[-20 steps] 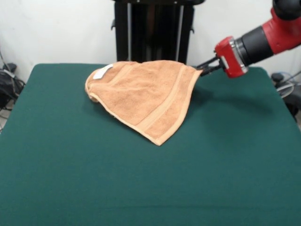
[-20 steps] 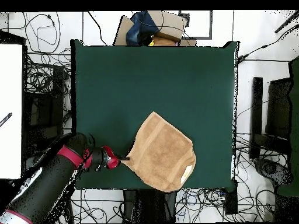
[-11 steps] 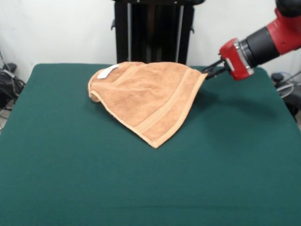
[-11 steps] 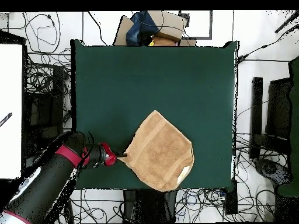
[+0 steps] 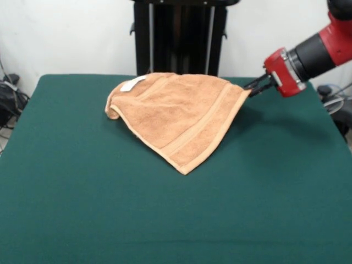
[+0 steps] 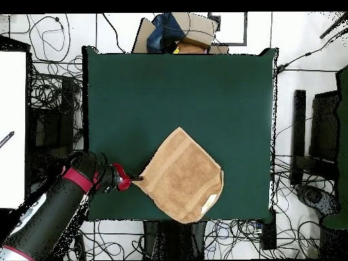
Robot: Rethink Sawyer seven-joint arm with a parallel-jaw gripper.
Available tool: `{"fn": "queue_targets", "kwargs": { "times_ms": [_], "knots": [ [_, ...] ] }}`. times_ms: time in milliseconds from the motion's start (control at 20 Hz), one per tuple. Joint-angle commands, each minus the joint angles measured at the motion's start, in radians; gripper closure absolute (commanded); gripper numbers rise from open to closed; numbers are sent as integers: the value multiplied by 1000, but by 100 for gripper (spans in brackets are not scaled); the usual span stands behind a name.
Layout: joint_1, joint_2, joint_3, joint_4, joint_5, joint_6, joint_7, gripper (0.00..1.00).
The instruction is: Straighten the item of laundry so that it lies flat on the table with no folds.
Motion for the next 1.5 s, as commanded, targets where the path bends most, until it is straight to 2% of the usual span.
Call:
{"fn": "queue_targets", "kwargs": {
  "times_ms": [50, 700, 1500],
  "knots": [
    [20, 21, 17, -110, 102, 0, 340, 100],
    [43, 65, -38, -198, 179, 104, 351, 100],
    [57, 118, -89, -243, 231, 145, 349, 100]
  ]
}}
